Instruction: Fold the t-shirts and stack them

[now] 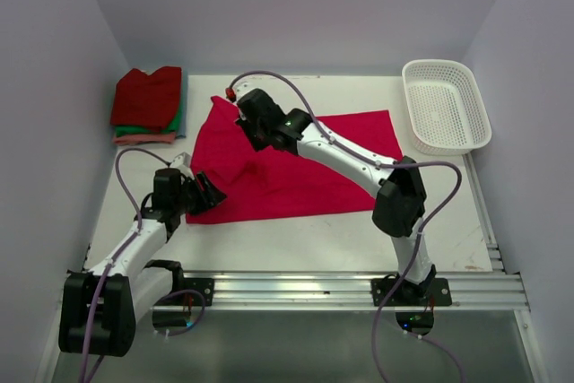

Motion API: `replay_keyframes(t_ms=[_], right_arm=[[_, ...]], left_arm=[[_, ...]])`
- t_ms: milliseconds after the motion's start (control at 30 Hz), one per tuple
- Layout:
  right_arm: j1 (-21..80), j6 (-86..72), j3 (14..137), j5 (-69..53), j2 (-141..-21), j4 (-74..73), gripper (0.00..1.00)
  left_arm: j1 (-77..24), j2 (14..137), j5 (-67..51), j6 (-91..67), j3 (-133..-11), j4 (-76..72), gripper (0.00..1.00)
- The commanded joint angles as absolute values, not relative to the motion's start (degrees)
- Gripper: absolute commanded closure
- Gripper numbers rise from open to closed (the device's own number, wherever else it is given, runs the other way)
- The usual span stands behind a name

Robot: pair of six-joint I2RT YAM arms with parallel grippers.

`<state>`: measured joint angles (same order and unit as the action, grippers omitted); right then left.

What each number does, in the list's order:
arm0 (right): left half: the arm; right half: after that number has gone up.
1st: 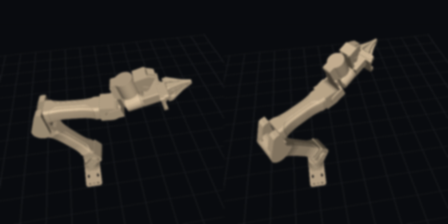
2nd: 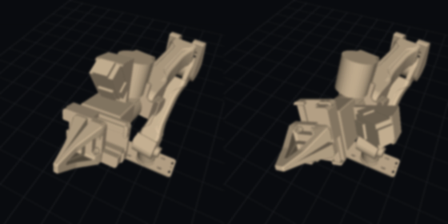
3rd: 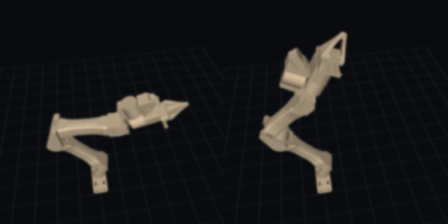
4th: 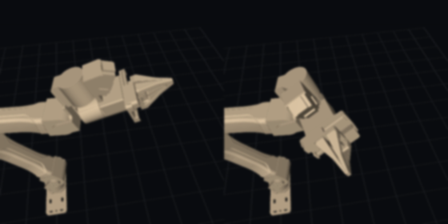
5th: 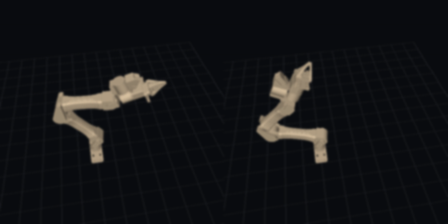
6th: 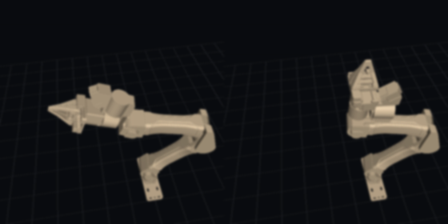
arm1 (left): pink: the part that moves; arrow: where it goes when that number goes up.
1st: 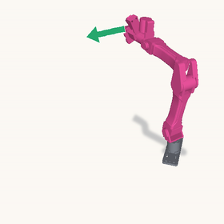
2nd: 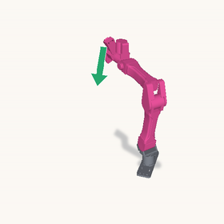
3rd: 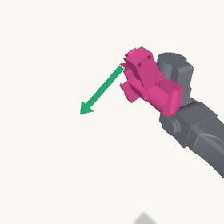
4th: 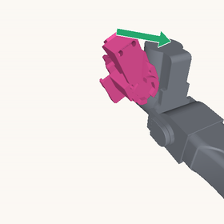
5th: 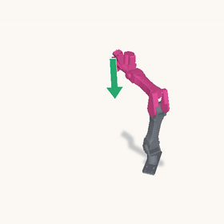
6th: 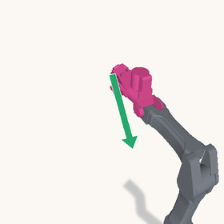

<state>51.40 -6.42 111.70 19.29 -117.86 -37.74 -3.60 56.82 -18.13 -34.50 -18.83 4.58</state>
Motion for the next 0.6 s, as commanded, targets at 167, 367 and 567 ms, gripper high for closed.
replay_keyframes(t_ms=[167,367,567], right_arm=[[51.7,-16.6,109.8,-15.4,-122.6,-30.0,1.00],[51.7,-18.3,108.3,-17.4,-124.1,-28.9,1.00],[51.5,-18.0,109.2,-13.3,-127.2,-30.4,1.00]], left_arm=[[-4.1,55.9,-16.6,-35.8,-18.3,1.2,0.44],[-4.1,57.1,-16.8,-35.8,-17.1,-1.3,0.44],[-4.1,60.8,-17.6,-35.2,-14.2,-5.1,1.00]])
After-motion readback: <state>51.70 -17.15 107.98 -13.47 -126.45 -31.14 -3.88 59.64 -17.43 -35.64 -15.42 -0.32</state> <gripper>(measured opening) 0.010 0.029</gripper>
